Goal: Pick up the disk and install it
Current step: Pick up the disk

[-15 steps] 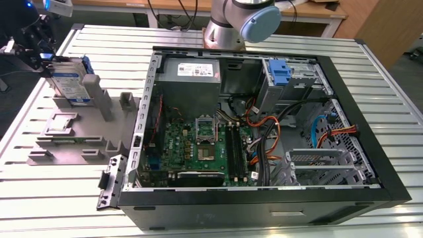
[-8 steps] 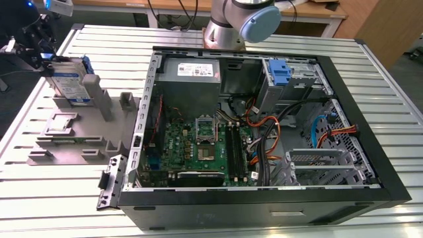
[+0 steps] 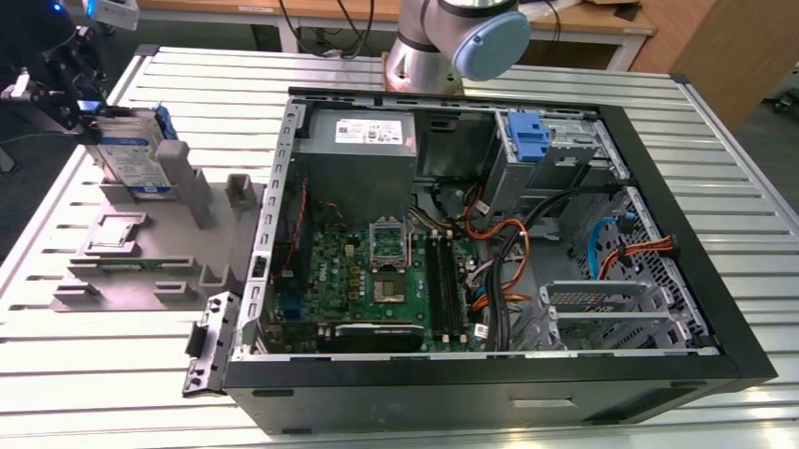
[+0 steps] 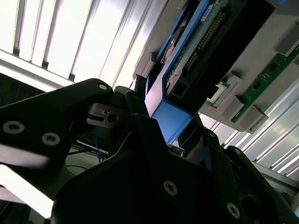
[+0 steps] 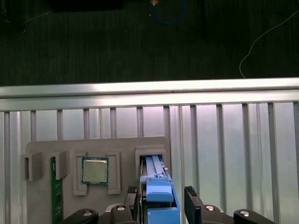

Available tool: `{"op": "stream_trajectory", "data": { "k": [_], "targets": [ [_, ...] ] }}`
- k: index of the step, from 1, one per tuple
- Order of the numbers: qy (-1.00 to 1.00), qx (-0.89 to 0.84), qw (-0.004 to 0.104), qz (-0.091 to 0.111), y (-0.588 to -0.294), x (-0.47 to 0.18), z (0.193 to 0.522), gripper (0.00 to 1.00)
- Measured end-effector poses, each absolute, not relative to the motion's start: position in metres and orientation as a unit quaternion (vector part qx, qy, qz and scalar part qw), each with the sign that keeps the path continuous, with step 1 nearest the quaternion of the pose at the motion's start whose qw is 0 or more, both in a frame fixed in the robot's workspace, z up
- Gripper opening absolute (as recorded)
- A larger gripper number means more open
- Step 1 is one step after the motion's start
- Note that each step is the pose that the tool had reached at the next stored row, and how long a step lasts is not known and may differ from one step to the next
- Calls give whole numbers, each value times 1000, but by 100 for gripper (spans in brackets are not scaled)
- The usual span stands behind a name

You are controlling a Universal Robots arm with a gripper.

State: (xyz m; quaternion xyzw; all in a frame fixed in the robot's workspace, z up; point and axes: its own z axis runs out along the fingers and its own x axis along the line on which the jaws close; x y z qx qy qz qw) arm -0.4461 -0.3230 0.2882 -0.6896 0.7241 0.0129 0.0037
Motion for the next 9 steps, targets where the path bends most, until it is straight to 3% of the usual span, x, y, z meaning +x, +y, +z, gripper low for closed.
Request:
{"op": "stream_trajectory", "data": {
  "k": [9],
  "targets": [
    [724,-690,4,13,-323,-446,288,51]
  ]
}}
